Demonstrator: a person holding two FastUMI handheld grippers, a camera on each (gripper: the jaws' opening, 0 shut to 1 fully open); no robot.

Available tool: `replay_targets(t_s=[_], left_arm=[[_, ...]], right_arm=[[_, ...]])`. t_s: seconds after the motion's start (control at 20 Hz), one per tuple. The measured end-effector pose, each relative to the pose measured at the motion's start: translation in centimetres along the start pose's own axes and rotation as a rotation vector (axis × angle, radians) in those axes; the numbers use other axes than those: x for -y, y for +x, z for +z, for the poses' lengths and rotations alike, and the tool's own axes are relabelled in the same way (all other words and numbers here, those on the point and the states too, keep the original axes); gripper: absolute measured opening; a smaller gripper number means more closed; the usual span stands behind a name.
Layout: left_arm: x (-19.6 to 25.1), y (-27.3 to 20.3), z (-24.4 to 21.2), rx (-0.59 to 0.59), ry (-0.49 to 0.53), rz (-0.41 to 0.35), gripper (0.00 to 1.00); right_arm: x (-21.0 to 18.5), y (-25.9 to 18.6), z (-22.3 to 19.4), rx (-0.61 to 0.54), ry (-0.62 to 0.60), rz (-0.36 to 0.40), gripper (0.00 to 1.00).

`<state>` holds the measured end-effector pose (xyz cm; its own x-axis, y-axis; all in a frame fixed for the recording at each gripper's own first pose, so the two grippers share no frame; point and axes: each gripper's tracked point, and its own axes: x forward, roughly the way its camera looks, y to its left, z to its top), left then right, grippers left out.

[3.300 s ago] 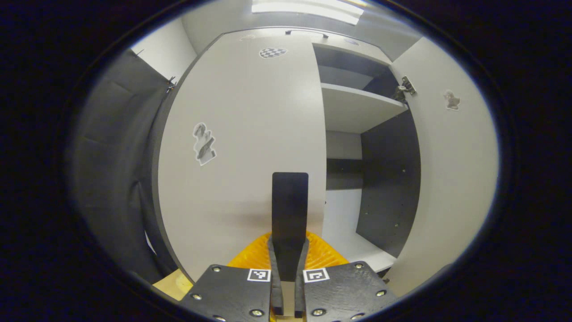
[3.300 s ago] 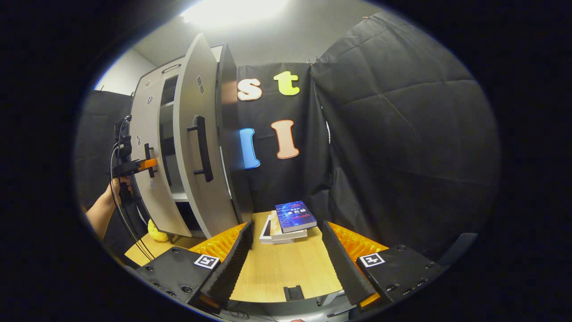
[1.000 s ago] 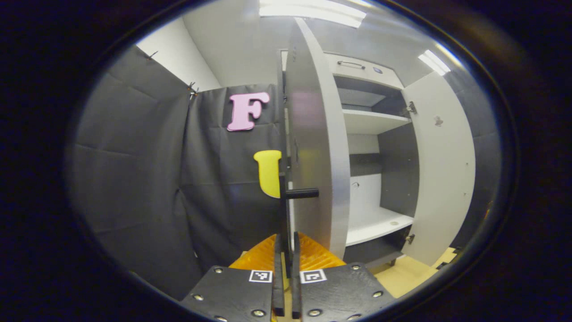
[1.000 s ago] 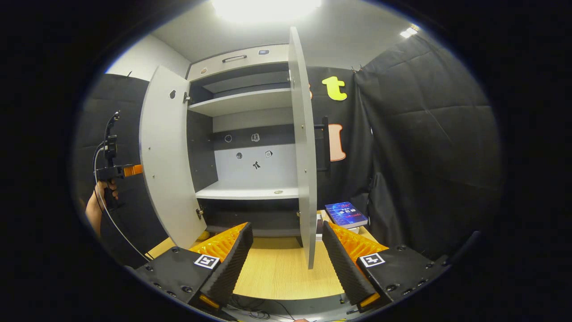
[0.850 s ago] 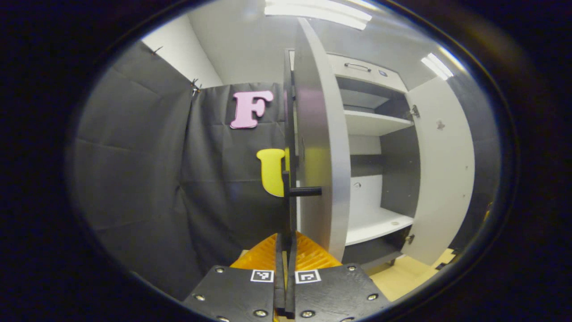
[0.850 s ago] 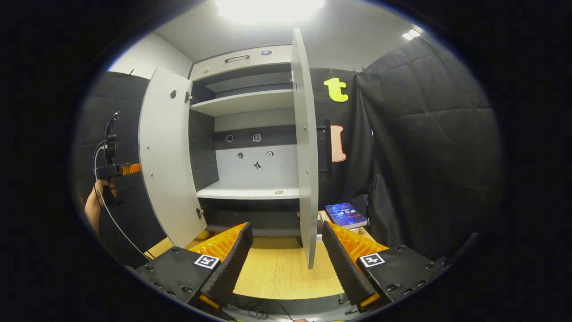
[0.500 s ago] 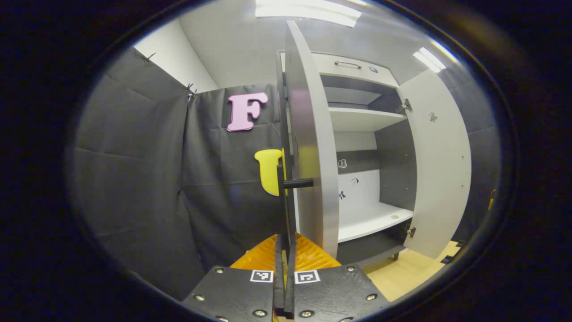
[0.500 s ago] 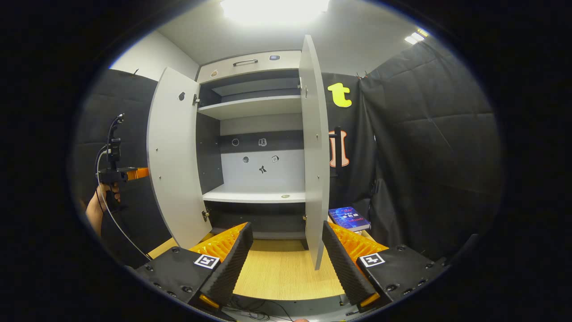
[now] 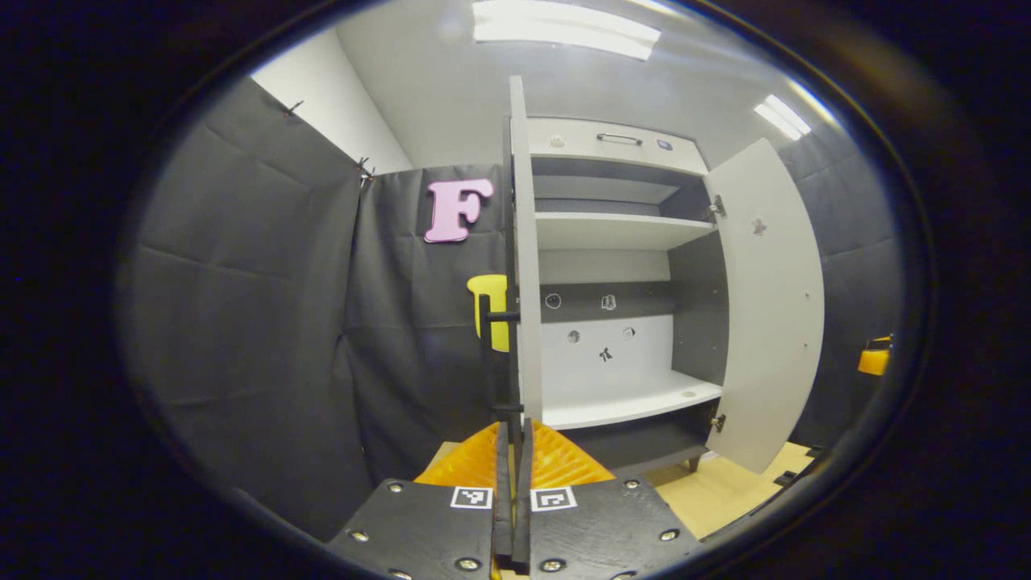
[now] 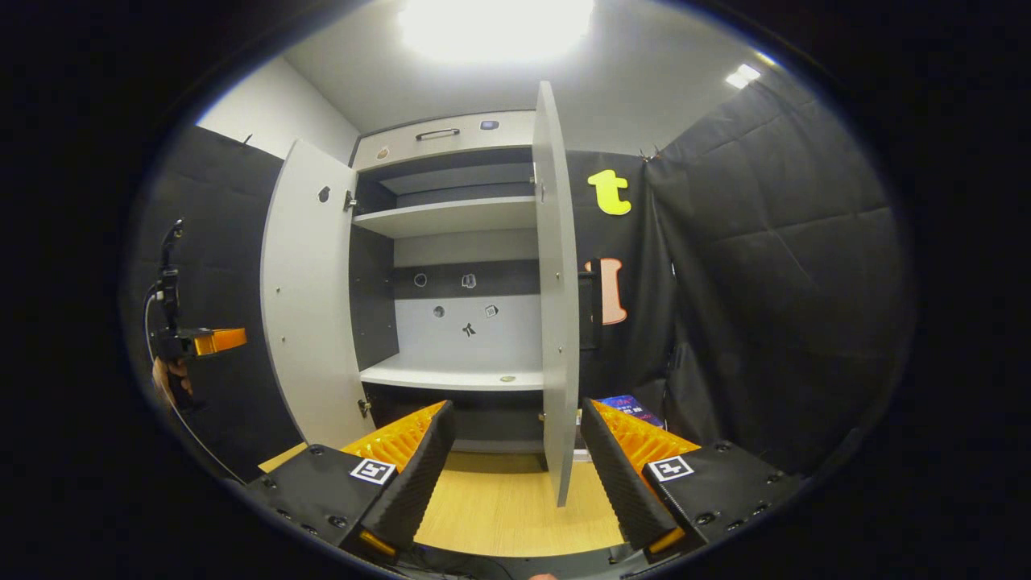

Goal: Open the right door of the double-door shoe cabinet with the right hand, and open the left door with the left hand.

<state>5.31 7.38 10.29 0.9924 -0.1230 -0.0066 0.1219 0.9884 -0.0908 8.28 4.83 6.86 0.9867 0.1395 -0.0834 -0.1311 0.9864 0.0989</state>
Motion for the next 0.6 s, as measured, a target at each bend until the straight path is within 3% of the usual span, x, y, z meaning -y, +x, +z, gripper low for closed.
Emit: replay_targets(t_s=[0.35,0.45,0.5,0.6], left_arm=[[1.6,-4.5,-2.9,-0.058,-0.012,0.055,0.00],[1.7,-5.1,-2.7,-0.042,0.000,0.073,0.04],[1.8,-5.4,-2.7,-0.034,0.009,0.077,0.11],[2.4,-5.8,-3.0,-0.033,0.017,0.069,0.12]], right_arm=[[1.2,0.6,0.0,0.021,-0.028,-0.008,0.98],[1.5,0.6,0.0,0.017,-0.037,-0.017,0.98],[1.7,0.7,-0.1,0.017,-0.042,-0.023,0.98],[1.9,0.7,0.0,0.020,-0.044,-0.028,0.98]])
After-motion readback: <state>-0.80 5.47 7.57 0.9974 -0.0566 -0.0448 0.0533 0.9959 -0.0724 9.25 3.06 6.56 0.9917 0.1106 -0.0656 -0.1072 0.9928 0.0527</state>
